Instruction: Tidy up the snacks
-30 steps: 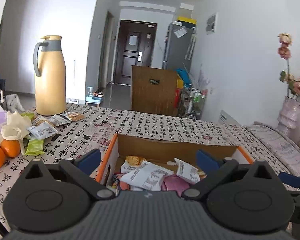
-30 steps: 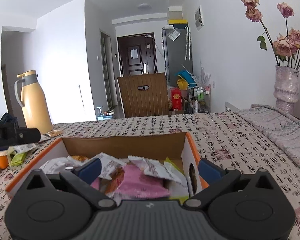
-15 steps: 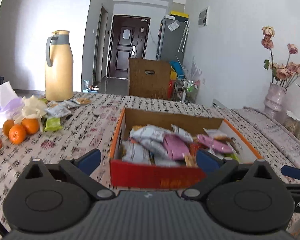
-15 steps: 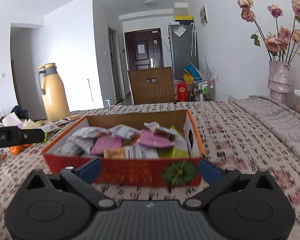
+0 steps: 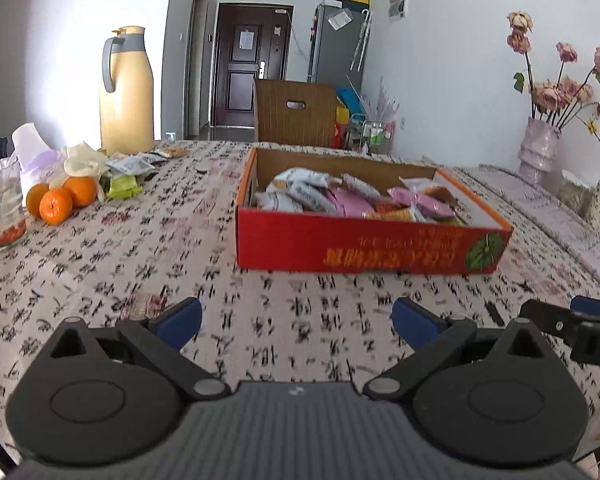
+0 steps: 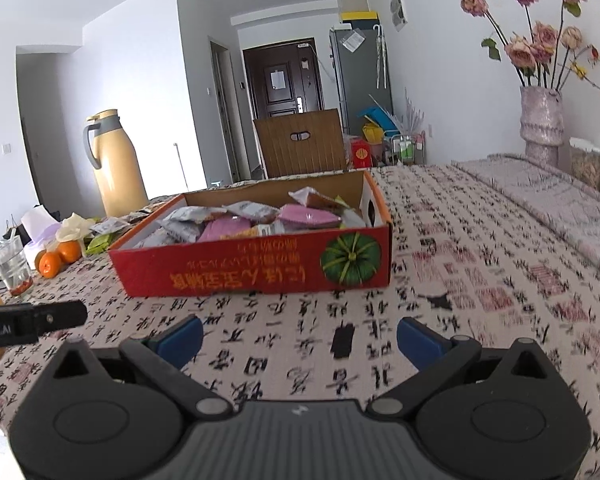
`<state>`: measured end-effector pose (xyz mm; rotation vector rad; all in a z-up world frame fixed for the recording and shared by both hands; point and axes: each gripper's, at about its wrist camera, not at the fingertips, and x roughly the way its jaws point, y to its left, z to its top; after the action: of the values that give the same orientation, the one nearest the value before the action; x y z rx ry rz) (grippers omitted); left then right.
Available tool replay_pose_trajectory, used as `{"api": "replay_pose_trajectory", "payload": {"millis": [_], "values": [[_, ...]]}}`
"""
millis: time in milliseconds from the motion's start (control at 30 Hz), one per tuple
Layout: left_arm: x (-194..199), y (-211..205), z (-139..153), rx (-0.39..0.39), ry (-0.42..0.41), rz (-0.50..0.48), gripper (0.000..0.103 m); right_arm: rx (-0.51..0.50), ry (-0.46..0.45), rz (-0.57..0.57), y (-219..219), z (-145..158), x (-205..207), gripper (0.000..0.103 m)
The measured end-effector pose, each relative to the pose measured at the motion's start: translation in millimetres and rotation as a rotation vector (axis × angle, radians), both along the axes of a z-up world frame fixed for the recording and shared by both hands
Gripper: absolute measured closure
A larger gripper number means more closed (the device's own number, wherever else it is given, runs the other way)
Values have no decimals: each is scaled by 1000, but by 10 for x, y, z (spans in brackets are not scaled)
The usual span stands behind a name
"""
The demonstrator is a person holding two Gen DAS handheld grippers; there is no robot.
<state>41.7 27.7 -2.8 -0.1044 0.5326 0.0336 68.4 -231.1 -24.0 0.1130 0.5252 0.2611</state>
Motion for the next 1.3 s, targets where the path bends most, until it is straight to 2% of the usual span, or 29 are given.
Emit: {"api": "replay_pose_trajectory", "payload": {"millis": [1300], "values": [[-38,-82,-50,2,14,-29,0,7,23,8,3,-80,-59,0]]}}
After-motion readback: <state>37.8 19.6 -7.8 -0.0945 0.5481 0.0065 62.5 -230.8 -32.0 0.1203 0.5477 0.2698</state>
